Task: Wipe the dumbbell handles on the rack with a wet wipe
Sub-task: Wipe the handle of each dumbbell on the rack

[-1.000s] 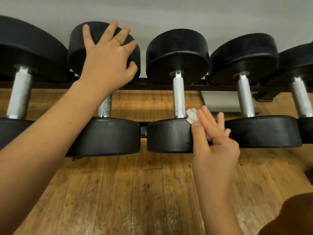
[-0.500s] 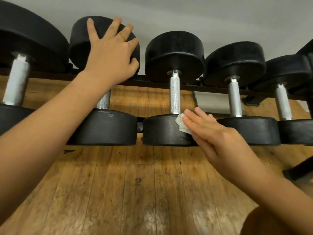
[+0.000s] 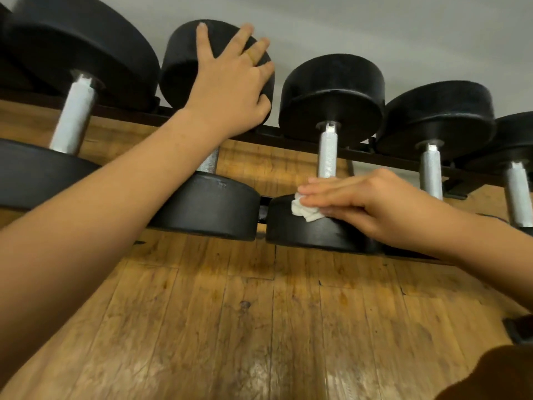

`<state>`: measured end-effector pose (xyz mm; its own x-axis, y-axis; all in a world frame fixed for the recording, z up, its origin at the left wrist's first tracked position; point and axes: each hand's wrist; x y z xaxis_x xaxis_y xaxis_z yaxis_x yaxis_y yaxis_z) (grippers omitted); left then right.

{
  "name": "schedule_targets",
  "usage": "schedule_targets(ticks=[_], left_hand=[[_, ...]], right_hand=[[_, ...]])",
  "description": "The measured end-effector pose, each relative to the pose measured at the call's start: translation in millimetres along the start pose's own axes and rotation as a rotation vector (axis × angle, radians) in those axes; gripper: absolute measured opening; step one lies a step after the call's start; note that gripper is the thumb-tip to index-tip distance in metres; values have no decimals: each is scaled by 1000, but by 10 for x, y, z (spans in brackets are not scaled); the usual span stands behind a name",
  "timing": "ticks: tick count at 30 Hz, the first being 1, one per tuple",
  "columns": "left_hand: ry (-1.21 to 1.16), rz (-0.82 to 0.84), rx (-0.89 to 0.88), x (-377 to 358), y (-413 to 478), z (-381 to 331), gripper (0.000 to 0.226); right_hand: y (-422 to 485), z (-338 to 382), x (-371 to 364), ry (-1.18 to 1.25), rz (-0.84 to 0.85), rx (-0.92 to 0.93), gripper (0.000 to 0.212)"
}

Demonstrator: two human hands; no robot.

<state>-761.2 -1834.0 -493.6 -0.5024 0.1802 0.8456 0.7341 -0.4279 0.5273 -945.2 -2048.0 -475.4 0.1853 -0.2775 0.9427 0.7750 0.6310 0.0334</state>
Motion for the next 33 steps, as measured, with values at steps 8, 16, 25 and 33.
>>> schedule_targets(ticks=[8, 16, 25, 33], left_hand=[[27, 10, -22, 17, -21, 36, 53], [10, -16, -13, -26, -22, 55, 51], [3, -23, -5, -64, -1, 52, 48], [-11, -26, -14, -52, -24, 74, 50]], right_hand=[[728, 122, -70, -175, 298, 36, 33], [-158, 64, -103, -253, 24, 215, 41], [-432, 151, -251, -517, 126, 181, 58], [189, 511, -813, -847, 307, 48, 68]])
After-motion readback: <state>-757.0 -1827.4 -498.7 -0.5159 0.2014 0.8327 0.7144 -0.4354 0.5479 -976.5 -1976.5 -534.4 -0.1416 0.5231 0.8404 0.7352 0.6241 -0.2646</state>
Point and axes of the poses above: each hand's wrist, its own y-axis towards the middle knuckle, its own x-axis out of the back of the hand, z = x × y, and after that the axes turned 6 degrees about x, right-handed
